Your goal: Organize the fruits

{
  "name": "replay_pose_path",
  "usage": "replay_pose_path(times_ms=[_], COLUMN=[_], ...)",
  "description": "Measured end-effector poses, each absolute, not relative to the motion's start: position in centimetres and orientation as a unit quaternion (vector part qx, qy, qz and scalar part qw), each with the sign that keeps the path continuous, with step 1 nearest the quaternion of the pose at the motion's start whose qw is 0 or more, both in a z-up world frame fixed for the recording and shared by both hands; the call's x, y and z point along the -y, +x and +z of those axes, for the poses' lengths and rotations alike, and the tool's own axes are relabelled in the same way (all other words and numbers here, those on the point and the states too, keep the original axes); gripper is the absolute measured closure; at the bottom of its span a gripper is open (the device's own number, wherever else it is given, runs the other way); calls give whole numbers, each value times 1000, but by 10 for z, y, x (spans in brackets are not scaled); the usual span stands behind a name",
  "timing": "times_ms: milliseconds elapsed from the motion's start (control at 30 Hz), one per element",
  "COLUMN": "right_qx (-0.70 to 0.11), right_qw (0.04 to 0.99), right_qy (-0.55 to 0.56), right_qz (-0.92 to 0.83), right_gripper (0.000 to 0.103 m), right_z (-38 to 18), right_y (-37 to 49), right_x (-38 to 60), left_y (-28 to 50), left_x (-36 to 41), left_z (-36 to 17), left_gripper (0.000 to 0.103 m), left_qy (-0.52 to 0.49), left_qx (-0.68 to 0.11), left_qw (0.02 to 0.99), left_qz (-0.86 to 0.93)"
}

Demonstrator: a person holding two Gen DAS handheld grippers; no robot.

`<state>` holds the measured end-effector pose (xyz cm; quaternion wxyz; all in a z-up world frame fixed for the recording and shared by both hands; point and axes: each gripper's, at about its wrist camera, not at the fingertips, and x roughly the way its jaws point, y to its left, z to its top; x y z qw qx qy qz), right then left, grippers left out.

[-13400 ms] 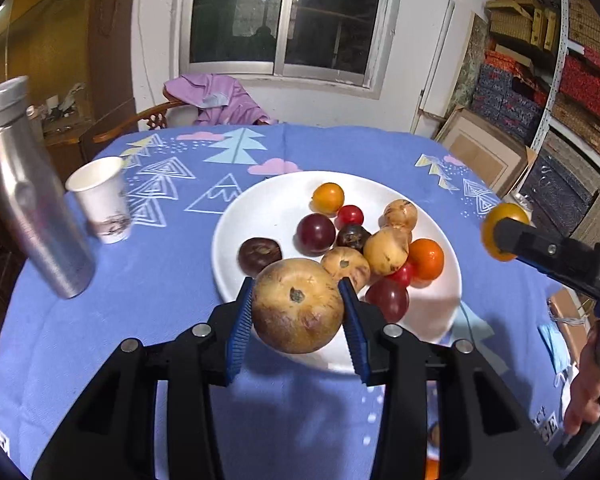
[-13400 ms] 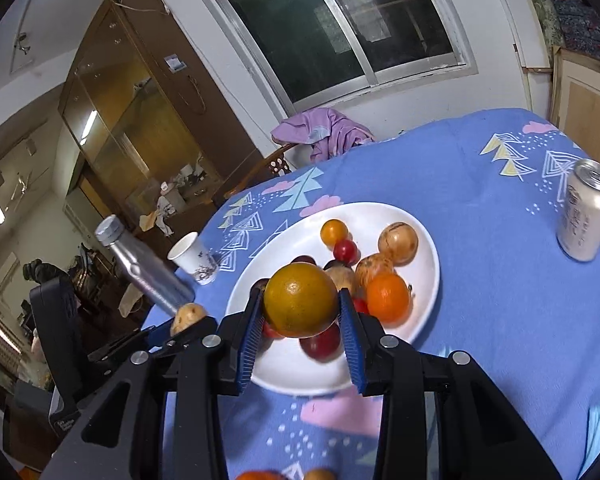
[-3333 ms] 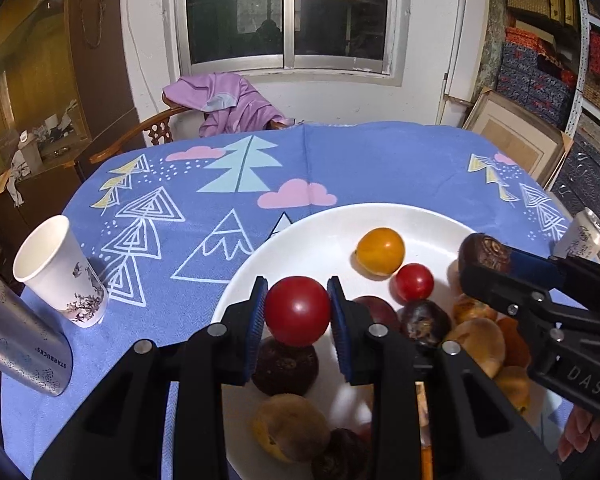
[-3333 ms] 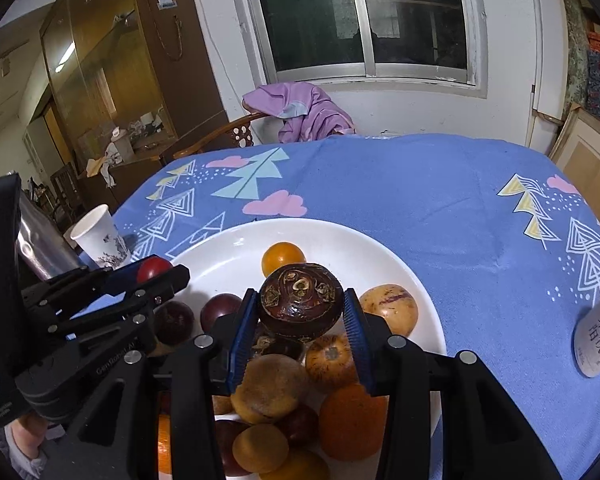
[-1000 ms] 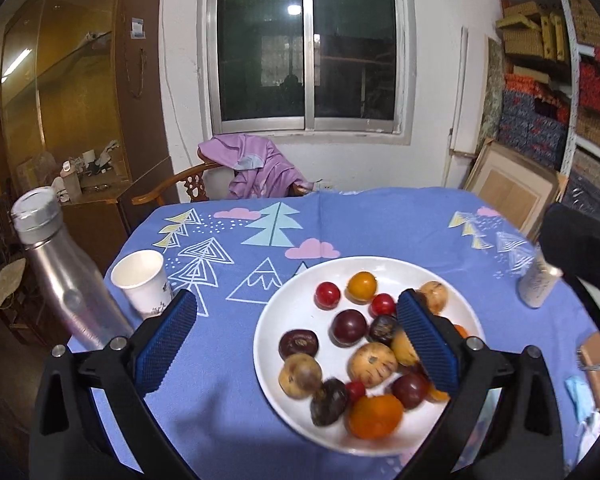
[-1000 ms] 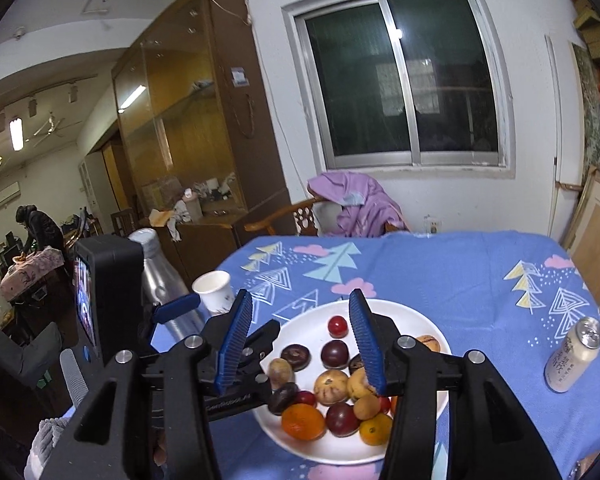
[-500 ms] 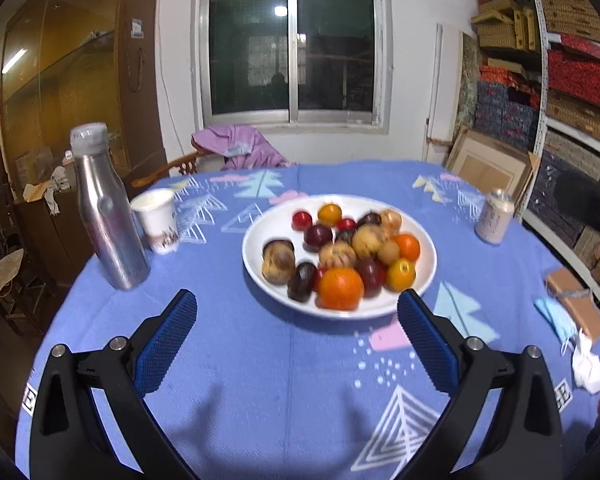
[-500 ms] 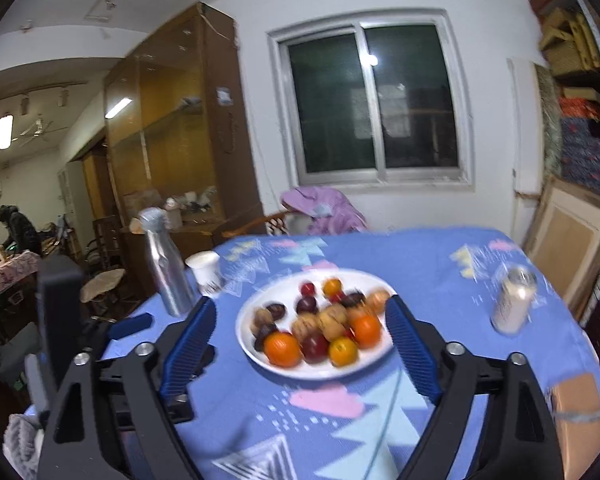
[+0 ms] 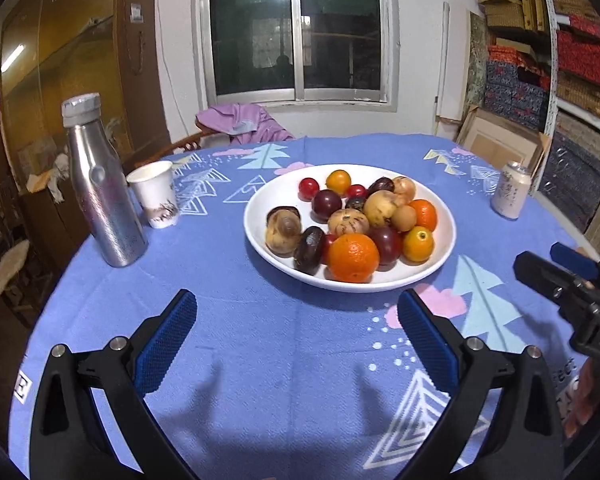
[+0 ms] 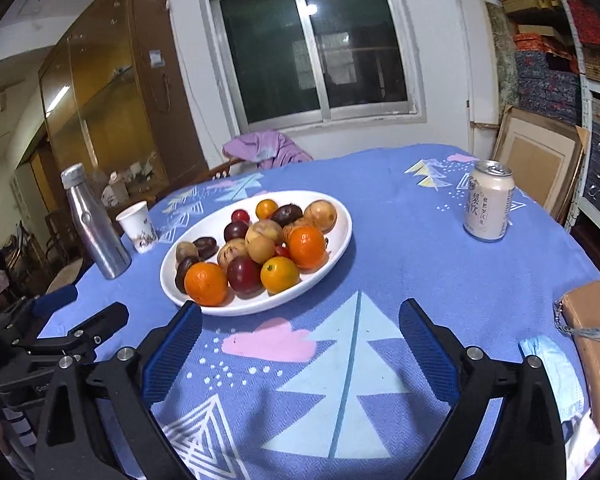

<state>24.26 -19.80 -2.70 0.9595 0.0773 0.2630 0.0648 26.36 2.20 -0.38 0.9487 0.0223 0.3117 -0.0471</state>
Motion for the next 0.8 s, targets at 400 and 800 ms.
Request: replay_pose_path(times_ms=[400, 800], right_qx=[-263, -320], right_qw=[958, 945], right_qy=[-113, -8], right_qz=[14, 70], right_gripper=[3, 3], right_z=[-48, -51], right_y=[231, 239], right_x=[133, 156], left_y=[265, 266], left_x=[-35, -31], left_z=[-6, -14], left_gripper=[4, 4], left_qy=[-32, -15], left_qx=[-331, -347], left_qw=[940, 936], left_qz=[-74, -55])
